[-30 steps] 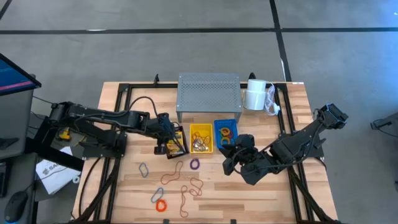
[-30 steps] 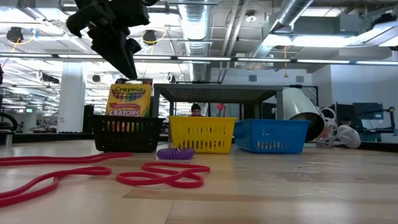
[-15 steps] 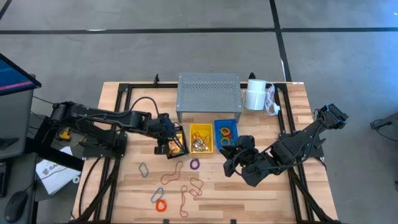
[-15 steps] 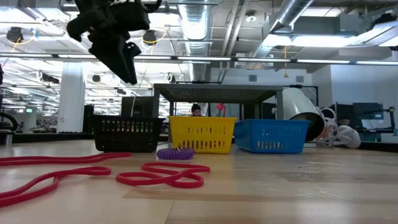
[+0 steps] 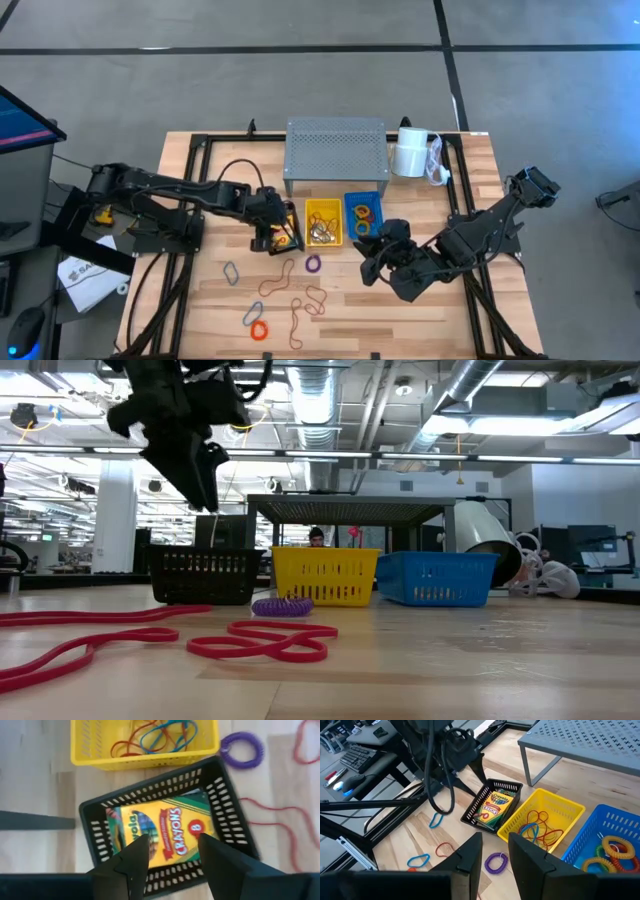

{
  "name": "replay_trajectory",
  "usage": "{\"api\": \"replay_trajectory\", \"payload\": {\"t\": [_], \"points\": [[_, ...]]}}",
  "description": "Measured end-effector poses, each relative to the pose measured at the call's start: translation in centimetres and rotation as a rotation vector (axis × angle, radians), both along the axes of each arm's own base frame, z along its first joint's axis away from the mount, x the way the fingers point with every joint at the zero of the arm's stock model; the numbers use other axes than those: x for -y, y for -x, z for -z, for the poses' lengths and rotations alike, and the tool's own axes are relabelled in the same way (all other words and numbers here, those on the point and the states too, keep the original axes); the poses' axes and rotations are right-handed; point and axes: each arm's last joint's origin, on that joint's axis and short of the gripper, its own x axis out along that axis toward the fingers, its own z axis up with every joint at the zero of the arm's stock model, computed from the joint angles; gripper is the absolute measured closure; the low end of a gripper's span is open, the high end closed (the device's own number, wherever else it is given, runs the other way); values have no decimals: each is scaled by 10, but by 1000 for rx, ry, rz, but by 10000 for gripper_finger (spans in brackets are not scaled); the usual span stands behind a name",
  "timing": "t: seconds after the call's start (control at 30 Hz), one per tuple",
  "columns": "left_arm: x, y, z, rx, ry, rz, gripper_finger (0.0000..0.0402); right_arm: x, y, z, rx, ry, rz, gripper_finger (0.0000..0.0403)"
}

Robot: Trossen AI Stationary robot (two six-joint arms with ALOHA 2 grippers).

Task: Pick & Place Office Desk Supplies
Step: Put the blue rubber band into the yellow basket

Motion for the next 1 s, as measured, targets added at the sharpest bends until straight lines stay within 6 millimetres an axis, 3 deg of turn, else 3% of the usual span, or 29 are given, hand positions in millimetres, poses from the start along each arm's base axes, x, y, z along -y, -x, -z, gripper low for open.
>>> {"api": "replay_trajectory", "payload": {"t": [0.13,0.33,0.53,0.73,1.0], "points": [[1,5,-5,4,43,-16,240,0,0,0,-2,2,0,310],[3,19,-29,110,177,-14,252,0,1,0,-9,6,0,310],[21,50,-44,48,391,274,261,1,1,1,-15,12,-1,310],[52,78,-41,-103,309,559,264,1,2,1,-25,19,-1,310],[96,87,-27,-174,18,833,264,1,2,1,-24,17,0,310]]}}
